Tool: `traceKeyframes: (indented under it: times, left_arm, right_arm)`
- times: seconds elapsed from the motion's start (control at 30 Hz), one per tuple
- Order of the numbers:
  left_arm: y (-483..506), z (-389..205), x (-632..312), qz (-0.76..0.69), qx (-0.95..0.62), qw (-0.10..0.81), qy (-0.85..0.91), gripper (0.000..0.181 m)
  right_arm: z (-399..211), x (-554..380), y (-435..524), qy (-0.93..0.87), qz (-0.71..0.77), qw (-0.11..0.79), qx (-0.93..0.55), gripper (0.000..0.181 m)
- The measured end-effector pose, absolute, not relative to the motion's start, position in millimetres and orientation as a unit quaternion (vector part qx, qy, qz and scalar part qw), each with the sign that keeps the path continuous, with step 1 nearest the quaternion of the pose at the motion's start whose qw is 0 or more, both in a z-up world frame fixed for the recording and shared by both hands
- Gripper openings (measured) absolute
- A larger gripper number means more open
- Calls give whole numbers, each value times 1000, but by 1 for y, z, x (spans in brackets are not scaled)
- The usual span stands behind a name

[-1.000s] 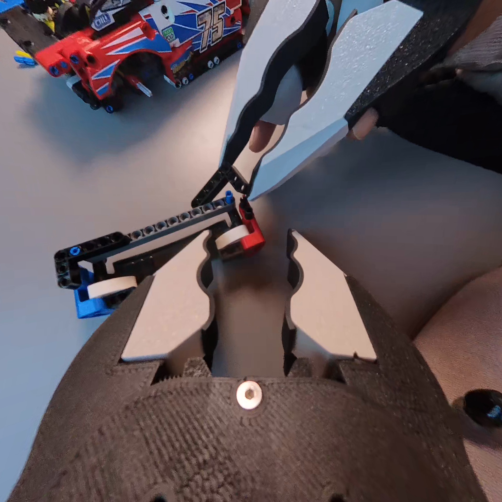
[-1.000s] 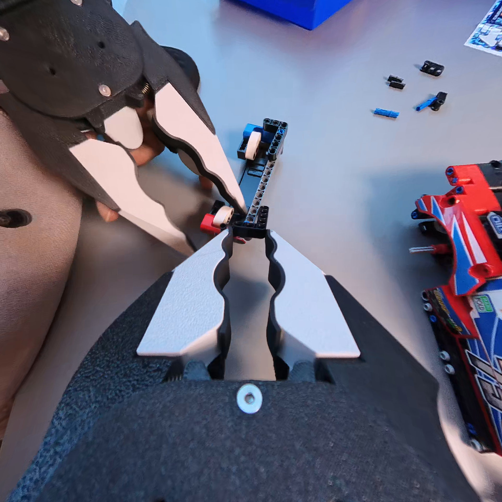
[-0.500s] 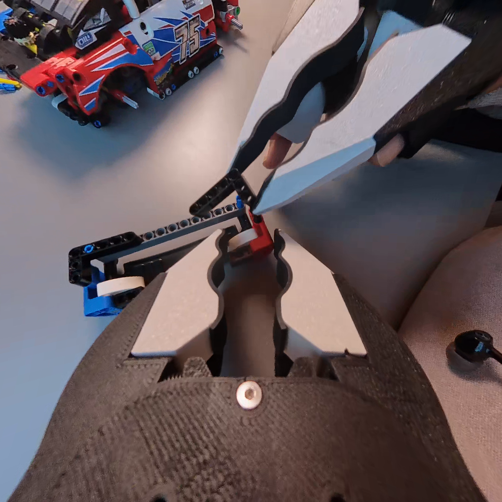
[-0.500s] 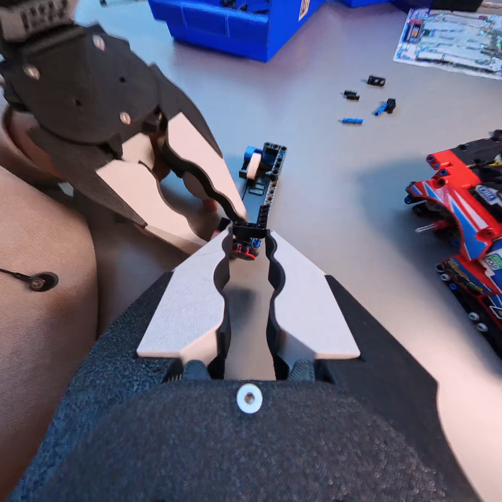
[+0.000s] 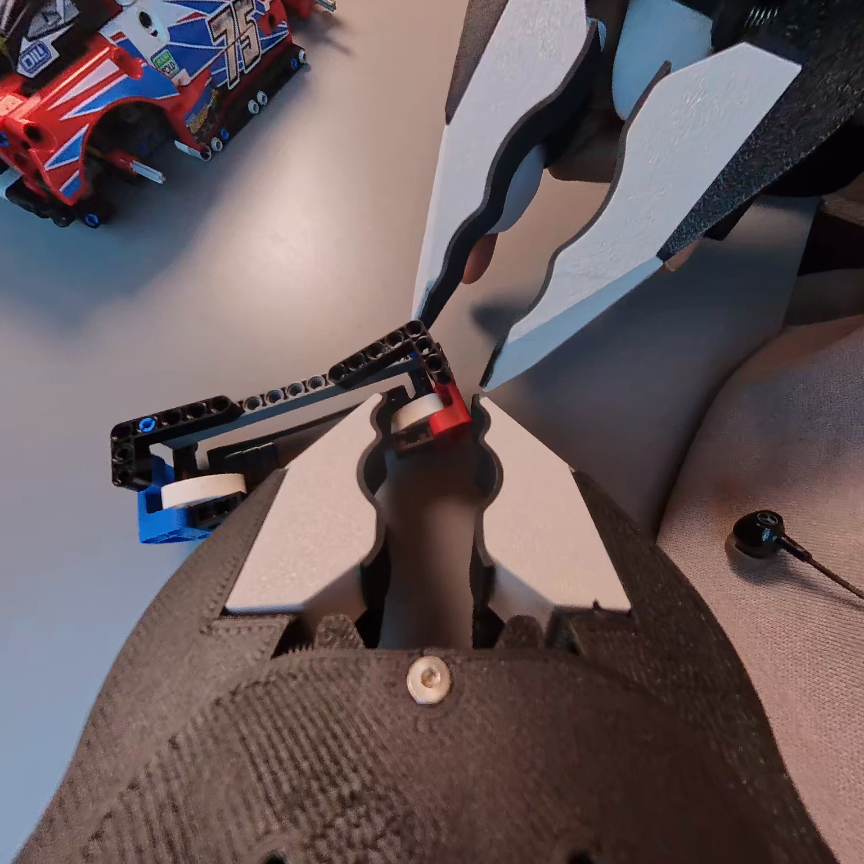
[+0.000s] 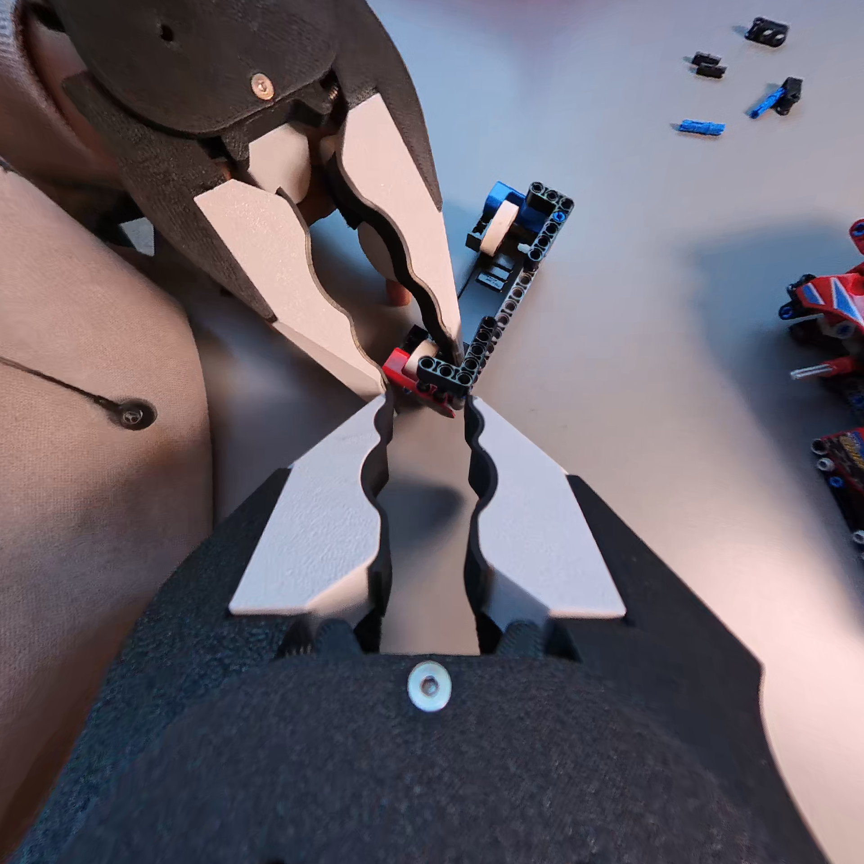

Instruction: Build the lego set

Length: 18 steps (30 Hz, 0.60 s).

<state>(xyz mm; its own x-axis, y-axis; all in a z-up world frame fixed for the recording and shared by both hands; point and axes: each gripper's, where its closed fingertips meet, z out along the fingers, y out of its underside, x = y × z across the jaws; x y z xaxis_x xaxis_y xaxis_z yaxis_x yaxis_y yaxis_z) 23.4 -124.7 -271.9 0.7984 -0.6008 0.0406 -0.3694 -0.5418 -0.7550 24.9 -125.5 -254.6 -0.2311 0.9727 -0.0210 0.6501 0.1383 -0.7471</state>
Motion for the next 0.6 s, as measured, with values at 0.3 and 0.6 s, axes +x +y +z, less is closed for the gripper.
traceKeyframes:
  times: [0.3,0.6]
  left_arm:
    - [-139,-273,33,-190,-812,335,439,31]
    - [-144,-272,33,-233,-759,334,508,32]
  right_arm:
    - [-232,36,-132,-861,335,184,-335,24]
    - [-245,33,-142,-894,312,127,-296,14]
